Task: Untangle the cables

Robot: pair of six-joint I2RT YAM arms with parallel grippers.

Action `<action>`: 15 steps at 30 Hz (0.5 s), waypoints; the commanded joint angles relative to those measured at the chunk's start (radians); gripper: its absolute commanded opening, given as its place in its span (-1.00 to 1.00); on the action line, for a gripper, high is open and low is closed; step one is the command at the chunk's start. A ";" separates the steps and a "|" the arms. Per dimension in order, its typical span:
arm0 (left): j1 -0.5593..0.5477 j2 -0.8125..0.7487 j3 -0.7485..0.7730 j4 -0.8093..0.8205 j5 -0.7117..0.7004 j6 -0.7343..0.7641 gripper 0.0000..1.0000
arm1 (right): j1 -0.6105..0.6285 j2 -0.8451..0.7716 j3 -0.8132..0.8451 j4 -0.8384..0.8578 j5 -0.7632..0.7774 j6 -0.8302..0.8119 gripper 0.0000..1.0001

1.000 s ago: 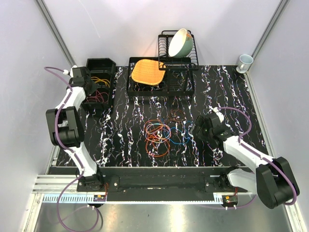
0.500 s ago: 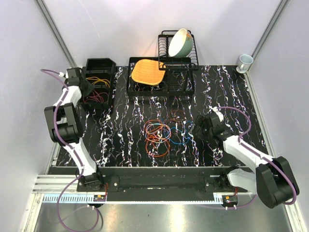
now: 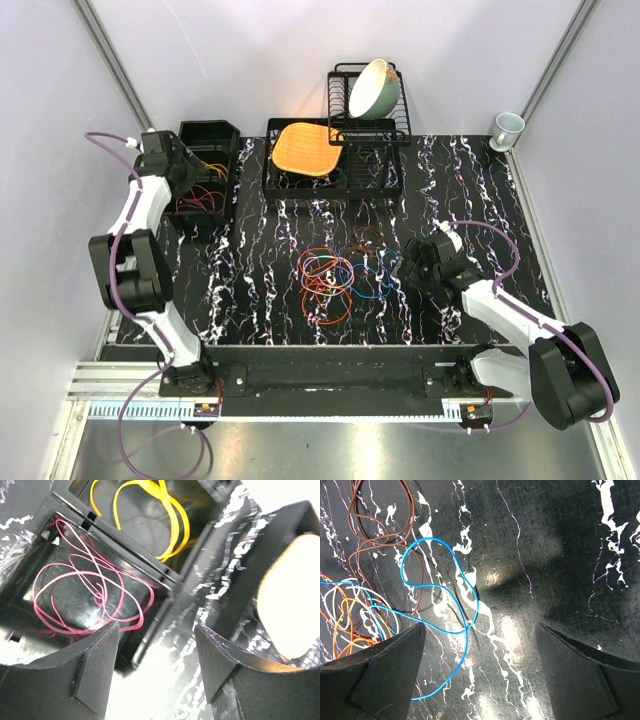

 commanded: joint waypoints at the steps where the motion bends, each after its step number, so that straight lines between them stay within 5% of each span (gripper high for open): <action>1: -0.027 -0.142 0.047 -0.046 -0.044 0.014 0.30 | -0.001 -0.008 0.033 0.036 0.001 -0.010 0.90; 15: -0.470 -0.385 -0.185 -0.112 -0.199 0.133 0.47 | -0.001 -0.031 0.022 0.037 0.004 -0.007 0.94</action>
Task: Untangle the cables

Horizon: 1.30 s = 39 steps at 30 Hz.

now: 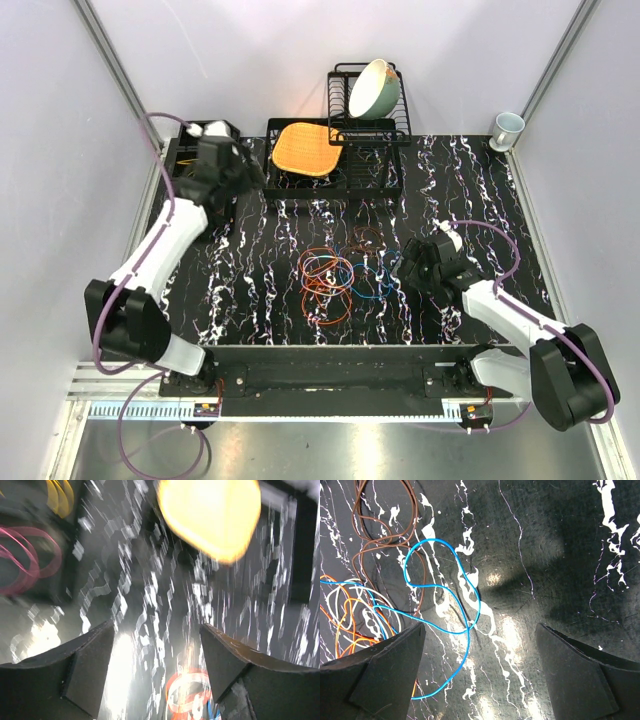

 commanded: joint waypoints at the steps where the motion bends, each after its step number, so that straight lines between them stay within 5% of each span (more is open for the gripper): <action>1: -0.100 -0.078 -0.122 -0.021 -0.036 0.032 0.47 | -0.003 -0.027 0.021 0.035 0.004 -0.009 0.94; 15: -0.508 -0.080 -0.377 0.131 0.027 -0.019 0.46 | -0.001 -0.024 0.025 0.032 0.008 -0.004 0.94; 39: -0.633 0.279 -0.256 0.208 -0.061 0.012 -0.05 | -0.001 -0.010 0.036 0.019 0.017 0.000 0.93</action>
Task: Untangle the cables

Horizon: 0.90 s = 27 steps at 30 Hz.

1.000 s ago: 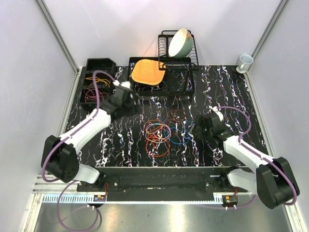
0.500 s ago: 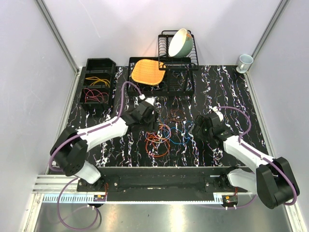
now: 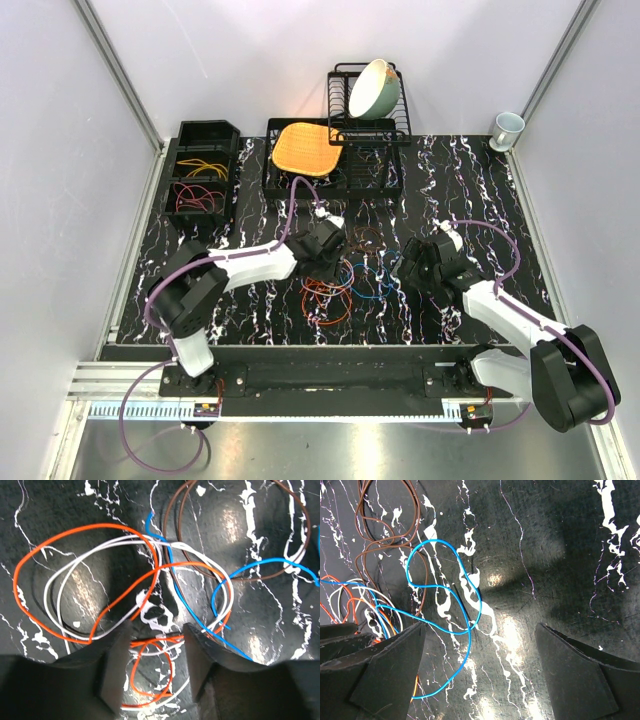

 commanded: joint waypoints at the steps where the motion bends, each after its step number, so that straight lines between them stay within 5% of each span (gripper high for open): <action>1: 0.000 0.011 0.057 0.038 -0.056 0.017 -0.06 | -0.001 0.002 0.036 0.021 0.014 0.000 0.93; 18: -0.002 0.080 0.110 0.029 -0.111 0.007 -0.25 | -0.001 0.005 0.038 0.026 0.006 -0.007 0.94; 22: -0.002 0.095 0.124 0.029 -0.113 0.005 -0.48 | -0.001 0.008 0.036 0.026 0.005 -0.008 0.94; 23: -0.002 0.094 0.123 0.034 -0.113 0.005 -0.69 | -0.001 0.007 0.038 0.026 0.003 -0.008 0.93; 27: -0.005 0.092 0.121 0.045 -0.122 0.005 -1.00 | -0.001 0.008 0.038 0.026 0.003 -0.008 0.94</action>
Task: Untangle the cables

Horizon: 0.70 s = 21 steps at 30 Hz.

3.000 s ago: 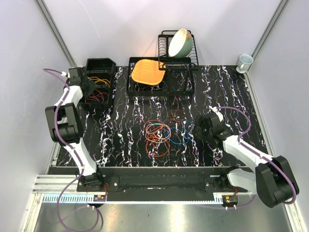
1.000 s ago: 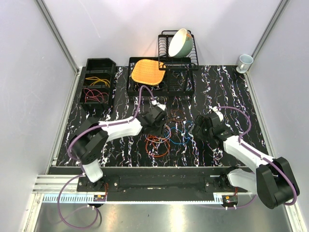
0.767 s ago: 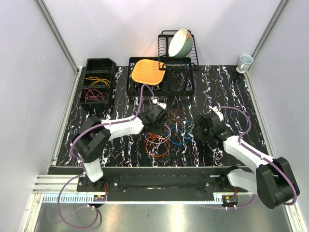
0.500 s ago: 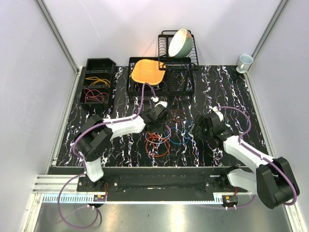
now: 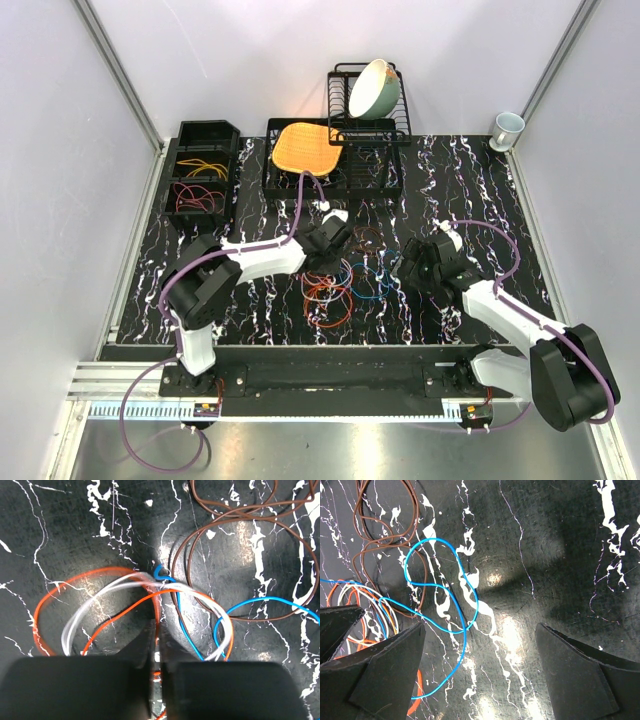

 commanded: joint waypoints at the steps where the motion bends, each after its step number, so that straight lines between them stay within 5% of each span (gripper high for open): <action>1: -0.005 0.000 0.035 0.043 -0.037 0.005 -1.00 | -0.001 0.003 0.037 0.026 0.003 -0.007 0.93; 8: -0.005 -0.081 0.103 -0.058 -0.011 -0.001 -1.00 | -0.001 0.000 0.034 0.027 0.003 -0.009 0.94; 21: -0.005 -0.387 0.501 -0.448 0.114 0.062 -1.00 | -0.001 -0.009 0.033 0.029 0.003 -0.010 0.95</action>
